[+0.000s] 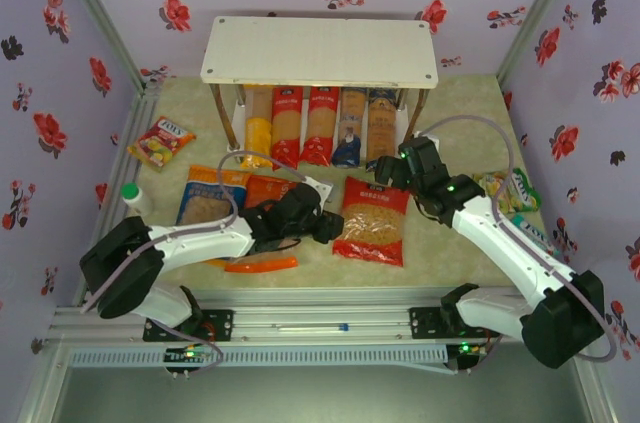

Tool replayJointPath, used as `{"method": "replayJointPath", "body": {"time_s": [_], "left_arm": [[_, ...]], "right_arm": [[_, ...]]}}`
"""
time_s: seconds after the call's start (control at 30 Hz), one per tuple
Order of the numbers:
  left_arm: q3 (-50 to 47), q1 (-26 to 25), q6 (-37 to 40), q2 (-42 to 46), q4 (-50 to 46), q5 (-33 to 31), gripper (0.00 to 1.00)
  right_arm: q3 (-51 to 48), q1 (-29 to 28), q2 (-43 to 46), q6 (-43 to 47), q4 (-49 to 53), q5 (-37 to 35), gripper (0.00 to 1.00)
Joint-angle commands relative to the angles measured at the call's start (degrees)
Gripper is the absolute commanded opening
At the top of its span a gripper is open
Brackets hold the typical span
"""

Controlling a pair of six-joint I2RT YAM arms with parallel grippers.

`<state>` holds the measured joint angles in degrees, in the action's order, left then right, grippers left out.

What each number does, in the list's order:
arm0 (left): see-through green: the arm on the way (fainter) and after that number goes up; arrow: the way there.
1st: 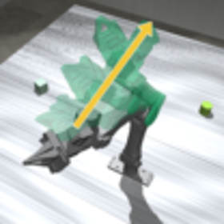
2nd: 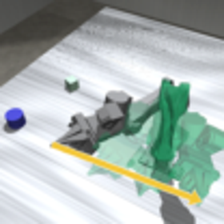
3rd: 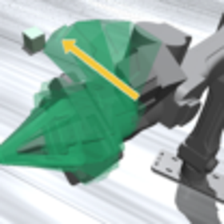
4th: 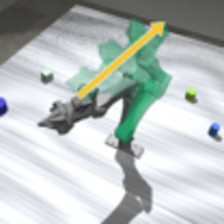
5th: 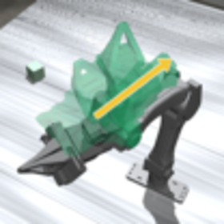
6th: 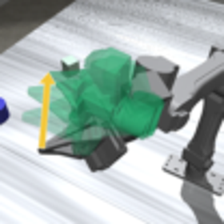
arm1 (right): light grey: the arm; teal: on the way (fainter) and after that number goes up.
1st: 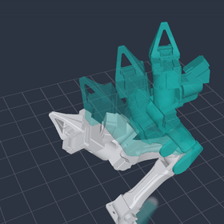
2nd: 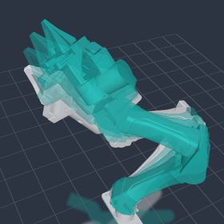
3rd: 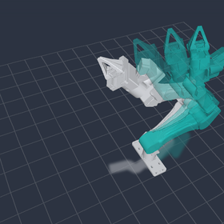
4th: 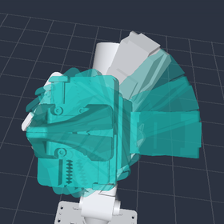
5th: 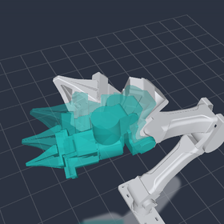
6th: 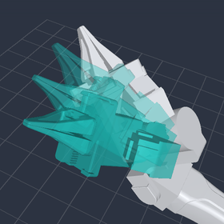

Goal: Place and organize the pasta boxes and bags onto the shelf

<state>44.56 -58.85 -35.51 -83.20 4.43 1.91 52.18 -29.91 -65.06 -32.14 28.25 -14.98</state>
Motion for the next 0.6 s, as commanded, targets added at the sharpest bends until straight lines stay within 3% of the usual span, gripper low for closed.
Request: {"method": "replayJointPath", "body": {"time_s": [0.0,0.57], "left_arm": [[-1.51,0.26,2.34,2.89,-0.56,-2.56,0.31],[0.62,0.83,7.09,10.69,-5.12,-7.38,0.37]], "right_arm": [[0.62,-0.8,-0.74,-0.79,-0.74,-0.51,0.96],[5.63,-5.76,-8.42,-0.18,-1.05,0.09,0.96]]}}
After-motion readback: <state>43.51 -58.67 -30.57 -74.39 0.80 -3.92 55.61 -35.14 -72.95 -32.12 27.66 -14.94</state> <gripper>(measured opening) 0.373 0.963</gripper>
